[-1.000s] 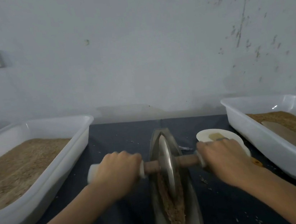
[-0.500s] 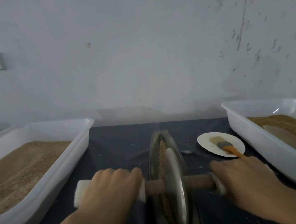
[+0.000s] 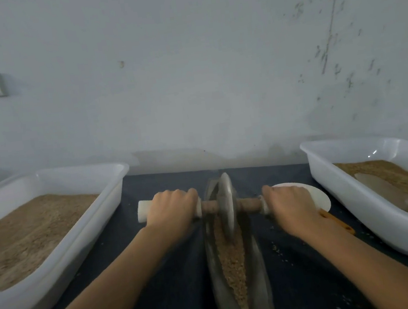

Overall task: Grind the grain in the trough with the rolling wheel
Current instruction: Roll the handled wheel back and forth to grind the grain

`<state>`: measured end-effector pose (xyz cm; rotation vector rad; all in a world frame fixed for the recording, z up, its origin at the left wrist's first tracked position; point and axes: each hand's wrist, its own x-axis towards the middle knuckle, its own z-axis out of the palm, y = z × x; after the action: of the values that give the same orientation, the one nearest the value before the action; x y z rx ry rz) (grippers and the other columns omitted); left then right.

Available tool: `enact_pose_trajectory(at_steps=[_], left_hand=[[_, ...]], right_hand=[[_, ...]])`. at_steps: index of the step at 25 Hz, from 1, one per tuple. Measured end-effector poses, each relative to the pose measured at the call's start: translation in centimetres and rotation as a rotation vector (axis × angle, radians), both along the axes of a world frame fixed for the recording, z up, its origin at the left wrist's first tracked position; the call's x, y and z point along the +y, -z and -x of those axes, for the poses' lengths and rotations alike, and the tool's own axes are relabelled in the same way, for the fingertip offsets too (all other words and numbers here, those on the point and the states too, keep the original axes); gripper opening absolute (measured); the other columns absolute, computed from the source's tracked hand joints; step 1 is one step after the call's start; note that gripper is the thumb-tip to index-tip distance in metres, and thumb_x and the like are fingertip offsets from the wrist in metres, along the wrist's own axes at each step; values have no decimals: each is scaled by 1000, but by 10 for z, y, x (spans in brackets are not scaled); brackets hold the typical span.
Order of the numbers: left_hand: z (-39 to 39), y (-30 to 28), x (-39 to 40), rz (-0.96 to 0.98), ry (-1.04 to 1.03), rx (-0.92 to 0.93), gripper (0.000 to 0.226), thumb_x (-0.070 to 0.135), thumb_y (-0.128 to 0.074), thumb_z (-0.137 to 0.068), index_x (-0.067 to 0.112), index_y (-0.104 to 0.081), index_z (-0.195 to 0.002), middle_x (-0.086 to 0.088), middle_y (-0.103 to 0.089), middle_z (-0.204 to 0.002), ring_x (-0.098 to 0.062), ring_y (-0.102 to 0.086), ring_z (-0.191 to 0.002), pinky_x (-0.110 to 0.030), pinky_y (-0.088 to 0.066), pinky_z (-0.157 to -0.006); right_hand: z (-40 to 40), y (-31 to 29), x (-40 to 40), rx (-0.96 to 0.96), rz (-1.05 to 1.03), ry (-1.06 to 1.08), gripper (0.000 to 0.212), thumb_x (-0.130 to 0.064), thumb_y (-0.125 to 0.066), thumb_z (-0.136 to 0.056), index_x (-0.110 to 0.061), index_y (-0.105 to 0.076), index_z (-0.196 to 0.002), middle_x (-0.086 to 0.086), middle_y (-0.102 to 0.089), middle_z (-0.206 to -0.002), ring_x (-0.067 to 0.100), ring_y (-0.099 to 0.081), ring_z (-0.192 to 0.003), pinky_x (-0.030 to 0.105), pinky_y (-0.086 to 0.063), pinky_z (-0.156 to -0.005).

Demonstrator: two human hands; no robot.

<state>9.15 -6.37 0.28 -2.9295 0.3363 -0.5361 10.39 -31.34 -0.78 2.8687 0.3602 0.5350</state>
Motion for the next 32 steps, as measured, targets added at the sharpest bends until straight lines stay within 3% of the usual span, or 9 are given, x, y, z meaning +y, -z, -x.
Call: enact_pose_trajectory(at_steps=[3,6,10,14,18,23,25,27,32], left_hand=[[65,12,17,-33,152,-55,47,39,-73,-70,36,-27,-82,12,-49,-73,-11,-45,-61,-28,-33,-57],[92,9,27,-147,224,-176,66,42,-77,-37,36,-22,-74,13,-25,-56,-9,-22,-45,-22,-9,-45],[32,5,6,-112,19,-53,28,33,-62,-82,29,-34,-85,6,-60,-85,-19,-58,-72,-32,-35,-60],[-25,-9,-7,-66,-58,-84,12,25,-56,-88,22,-45,-93,-2,-65,-98,-28,-62,-87,-34,-37,-66],[29,15,10,-38,1,-15,29,36,-60,-81,33,-31,-82,6,-60,-85,-20,-54,-70,-32,-31,-61],[91,22,38,-82,63,-3,41,46,-65,-64,47,-24,-70,16,-32,-55,0,-26,-47,-22,-12,-46],[73,16,25,-135,17,-29,37,40,-63,-72,38,-26,-75,12,-43,-63,-8,-42,-53,-27,-21,-49],[32,7,7,-148,-12,-82,28,33,-61,-81,30,-33,-82,4,-60,-81,-21,-59,-71,-32,-31,-58],[-24,-13,-4,-40,-75,-18,16,27,-57,-87,25,-41,-85,-2,-65,-93,-24,-57,-77,-35,-41,-67]], right_hand=[[62,7,-21,-20,16,-168,46,-31,-77,-62,-36,-32,-71,-12,-32,-53,4,-33,-44,19,-24,-40],[91,-1,-30,82,141,-169,61,-39,-80,-51,-39,-22,-69,-15,-22,-53,-1,-20,-40,14,-8,-45],[40,2,-12,-28,56,11,30,-32,-64,-81,-33,-33,-79,-9,-44,-63,12,-47,-56,28,-31,-46],[-19,-10,8,-103,-9,47,10,-26,-53,-91,-18,-49,-95,0,-65,-87,26,-62,-76,31,-30,-55],[30,8,-13,-133,96,-106,31,-19,-73,-68,-22,-45,-79,-5,-50,-62,19,-49,-51,29,-25,-47],[94,3,-29,-267,54,-375,32,-5,-59,-44,-22,-40,-64,-5,-40,-47,15,-24,-37,18,0,-50],[70,4,-23,-111,108,-236,43,-14,-77,-49,-25,-42,-71,-5,-51,-55,16,-44,-43,20,-17,-39],[27,5,-12,-19,54,-4,23,-28,-65,-78,-26,-43,-83,-4,-59,-73,20,-56,-62,33,-43,-52],[-13,-8,2,-78,12,15,12,-25,-55,-88,-19,-48,-96,0,-65,-88,26,-62,-75,32,-34,-55]])
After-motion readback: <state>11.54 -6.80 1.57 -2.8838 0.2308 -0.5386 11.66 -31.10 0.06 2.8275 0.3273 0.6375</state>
